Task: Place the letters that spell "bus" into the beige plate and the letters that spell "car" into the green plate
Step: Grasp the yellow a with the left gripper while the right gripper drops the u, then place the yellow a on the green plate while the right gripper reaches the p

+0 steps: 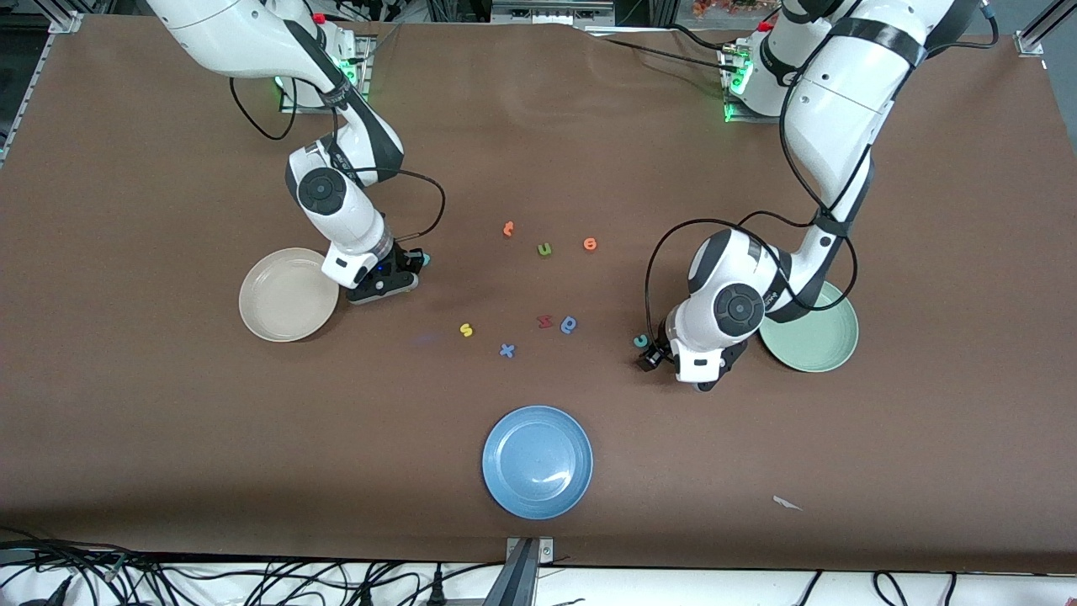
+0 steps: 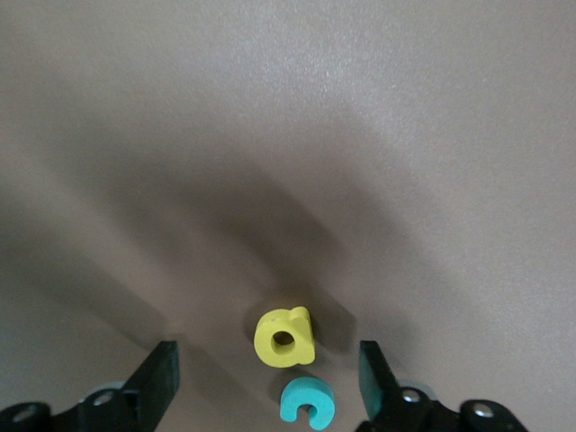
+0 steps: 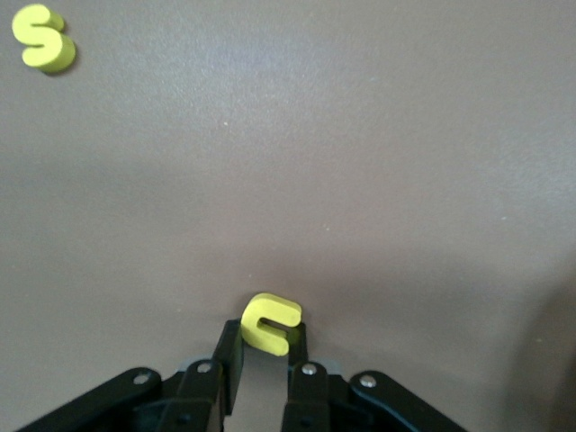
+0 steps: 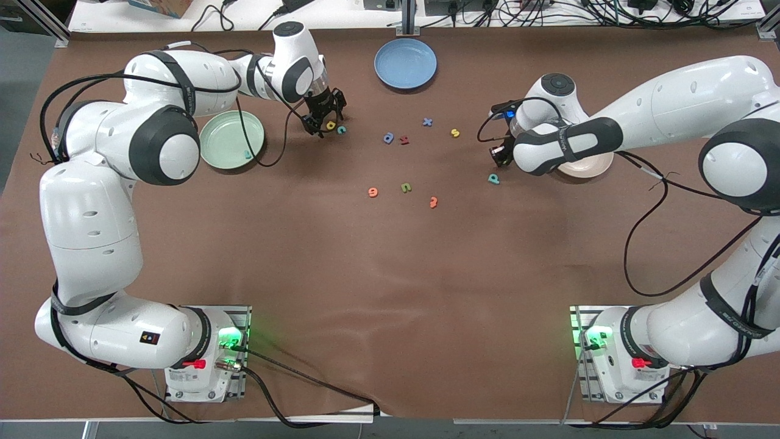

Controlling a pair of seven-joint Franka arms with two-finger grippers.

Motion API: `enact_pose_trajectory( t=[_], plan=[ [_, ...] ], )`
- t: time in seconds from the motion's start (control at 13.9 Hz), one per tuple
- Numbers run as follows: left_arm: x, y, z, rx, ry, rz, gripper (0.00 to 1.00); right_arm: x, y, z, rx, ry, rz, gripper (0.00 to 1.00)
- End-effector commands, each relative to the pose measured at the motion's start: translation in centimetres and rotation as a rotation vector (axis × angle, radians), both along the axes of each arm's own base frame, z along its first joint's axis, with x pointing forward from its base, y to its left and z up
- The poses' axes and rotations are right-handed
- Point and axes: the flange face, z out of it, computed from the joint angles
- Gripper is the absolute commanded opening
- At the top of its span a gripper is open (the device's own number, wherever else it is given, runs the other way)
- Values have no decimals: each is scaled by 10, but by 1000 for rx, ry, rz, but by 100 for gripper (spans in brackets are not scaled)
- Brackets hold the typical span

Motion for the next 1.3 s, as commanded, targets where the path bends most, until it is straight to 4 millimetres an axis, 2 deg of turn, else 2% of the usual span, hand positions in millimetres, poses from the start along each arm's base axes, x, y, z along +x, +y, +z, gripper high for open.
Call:
enact_pose_trajectory(
  t=[0.0, 0.14, 0.29, 0.43, 0.79, 0.94, 1.08, 1.15, 1.23],
  plan=[
    [5, -6, -3, 19, -23, 5, 74, 2, -9, 25, -32, -2, 23, 17],
    [6, -6, -3, 17, -27, 4, 58, 6, -18, 42, -48, -2, 33, 17],
    [6, -6, -4, 18, -26, 3, 48, 16, -45, 59, -66, 2, 64, 17],
    [6, -5, -5, 19, -26, -2, 41, 28, -88, 66, -81, 15, 110, 17],
    [13, -2, 2, 22, -50, -16, 10, 38, -183, 69, -96, 78, 199, 17],
    [23, 5, 15, 40, -77, -42, 9, 38, -223, 66, -91, 106, 223, 19],
    [29, 21, 34, 43, -69, -59, 8, 37, -240, 61, -82, 115, 243, 38],
    [29, 32, 44, 47, -36, -100, 8, 37, -240, 61, -80, 115, 234, 69],
    [26, 40, 58, 52, -2, -165, 8, 37, -240, 62, -80, 114, 225, 71]
  ],
)
